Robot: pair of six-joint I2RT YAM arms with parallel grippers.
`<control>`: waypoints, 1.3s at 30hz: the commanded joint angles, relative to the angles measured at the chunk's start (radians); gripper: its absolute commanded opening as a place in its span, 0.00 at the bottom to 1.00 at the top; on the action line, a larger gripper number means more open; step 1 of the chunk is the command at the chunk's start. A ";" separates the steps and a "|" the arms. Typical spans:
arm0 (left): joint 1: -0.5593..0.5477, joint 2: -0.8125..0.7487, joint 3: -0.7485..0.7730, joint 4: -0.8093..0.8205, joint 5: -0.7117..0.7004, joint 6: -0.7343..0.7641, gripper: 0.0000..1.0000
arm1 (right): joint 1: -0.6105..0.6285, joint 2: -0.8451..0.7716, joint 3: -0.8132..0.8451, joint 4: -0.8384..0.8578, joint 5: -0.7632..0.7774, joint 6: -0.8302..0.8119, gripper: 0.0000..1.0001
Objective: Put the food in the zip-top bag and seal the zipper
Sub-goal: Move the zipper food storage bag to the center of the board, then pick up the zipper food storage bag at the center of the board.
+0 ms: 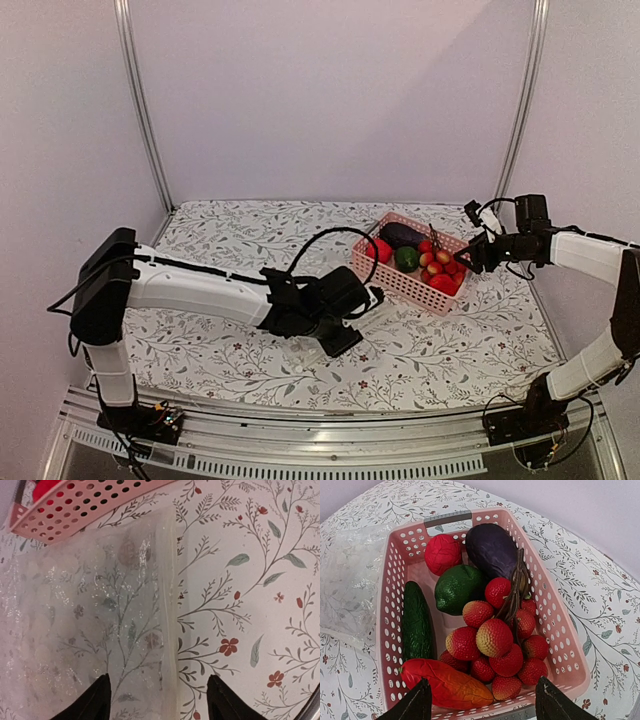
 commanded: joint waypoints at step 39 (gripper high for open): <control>-0.057 0.140 0.153 -0.205 -0.426 -0.224 0.05 | -0.002 0.073 0.098 -0.053 0.037 0.035 0.66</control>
